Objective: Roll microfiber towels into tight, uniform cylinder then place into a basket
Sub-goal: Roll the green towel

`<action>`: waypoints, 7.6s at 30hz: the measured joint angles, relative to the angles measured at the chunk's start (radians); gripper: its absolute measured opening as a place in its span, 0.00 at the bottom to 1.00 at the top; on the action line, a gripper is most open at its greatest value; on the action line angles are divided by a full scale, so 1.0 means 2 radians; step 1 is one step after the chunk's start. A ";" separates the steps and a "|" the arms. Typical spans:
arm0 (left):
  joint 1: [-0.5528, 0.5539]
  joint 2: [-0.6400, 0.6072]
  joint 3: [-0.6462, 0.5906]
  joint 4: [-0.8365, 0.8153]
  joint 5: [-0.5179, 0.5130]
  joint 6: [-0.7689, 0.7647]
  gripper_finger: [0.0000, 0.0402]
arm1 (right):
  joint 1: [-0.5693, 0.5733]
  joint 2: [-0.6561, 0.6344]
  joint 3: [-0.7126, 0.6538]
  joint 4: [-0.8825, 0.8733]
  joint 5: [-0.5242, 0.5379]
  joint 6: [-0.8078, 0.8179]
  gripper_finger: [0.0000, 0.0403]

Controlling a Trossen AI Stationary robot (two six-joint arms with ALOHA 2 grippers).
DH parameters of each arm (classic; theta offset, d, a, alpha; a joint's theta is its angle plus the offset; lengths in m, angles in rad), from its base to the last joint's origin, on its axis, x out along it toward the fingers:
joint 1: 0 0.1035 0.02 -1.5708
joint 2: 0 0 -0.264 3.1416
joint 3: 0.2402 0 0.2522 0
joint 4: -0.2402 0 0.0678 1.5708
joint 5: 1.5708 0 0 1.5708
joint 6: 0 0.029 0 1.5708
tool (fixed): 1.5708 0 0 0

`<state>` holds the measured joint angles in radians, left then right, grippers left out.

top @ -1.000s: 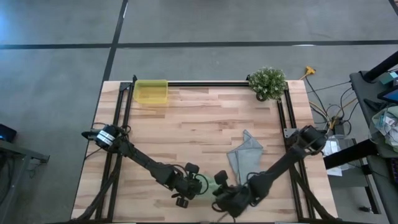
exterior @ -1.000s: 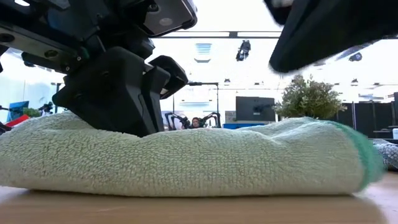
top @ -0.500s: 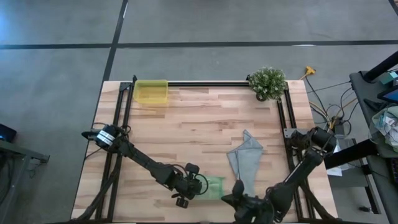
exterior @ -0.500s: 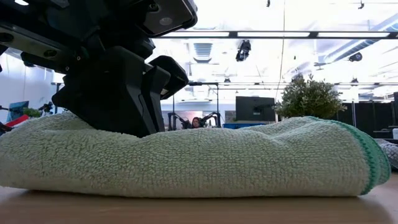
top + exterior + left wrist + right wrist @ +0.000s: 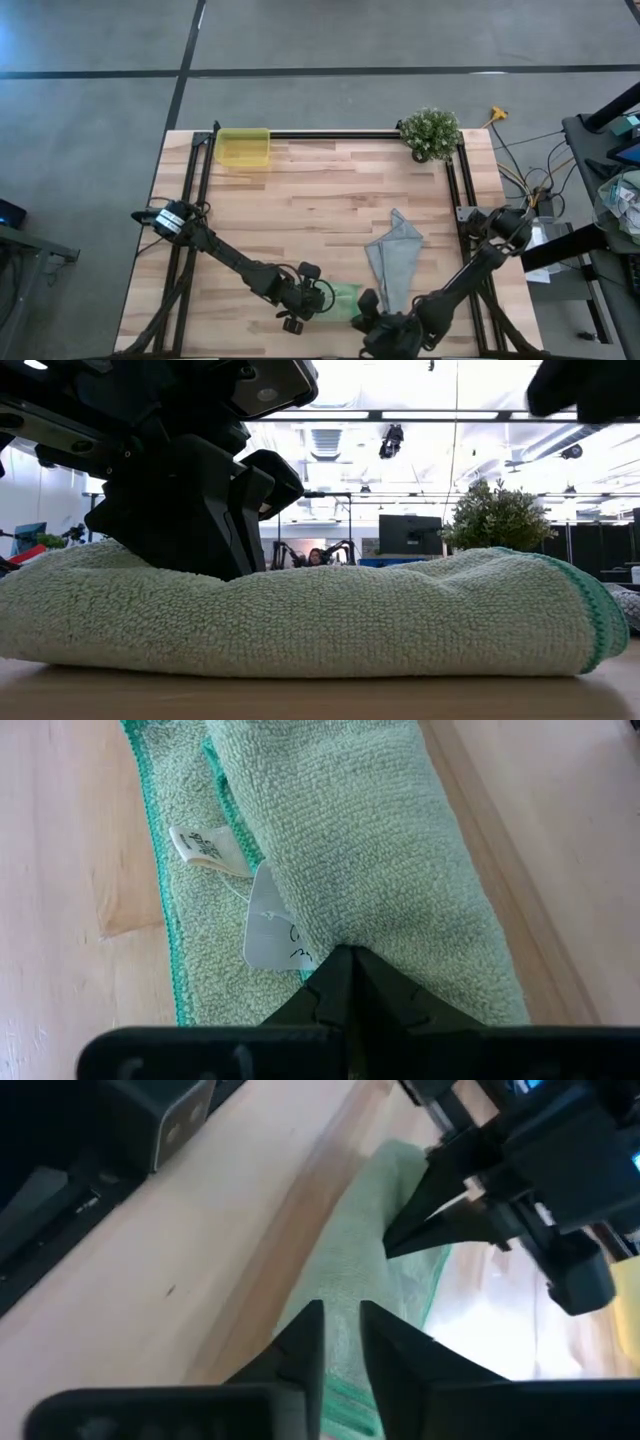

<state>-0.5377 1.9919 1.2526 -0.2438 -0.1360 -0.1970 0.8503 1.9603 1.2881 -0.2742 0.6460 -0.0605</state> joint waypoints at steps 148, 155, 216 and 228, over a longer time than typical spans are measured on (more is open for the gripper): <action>0.005 0.000 -0.008 0.023 -0.001 -0.003 0.00 | -0.076 0.080 -0.016 0.139 -0.131 0.033 0.40; 0.005 0.000 -0.008 0.023 -0.001 -0.003 0.00 | -0.072 0.080 0.003 0.101 -0.130 0.030 0.37; 0.004 -0.006 -0.008 0.024 -0.015 -0.003 0.00 | -0.107 0.086 0.003 0.096 -0.125 -0.046 0.02; 0.000 -0.049 -0.008 -0.009 -0.028 0.019 0.00 | -0.113 0.085 -0.021 0.133 -0.149 -0.035 0.02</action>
<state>-0.5378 1.8939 1.2365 -0.2614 -0.1916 -0.1588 0.6250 2.1300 1.2468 -0.0077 0.3476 -0.1314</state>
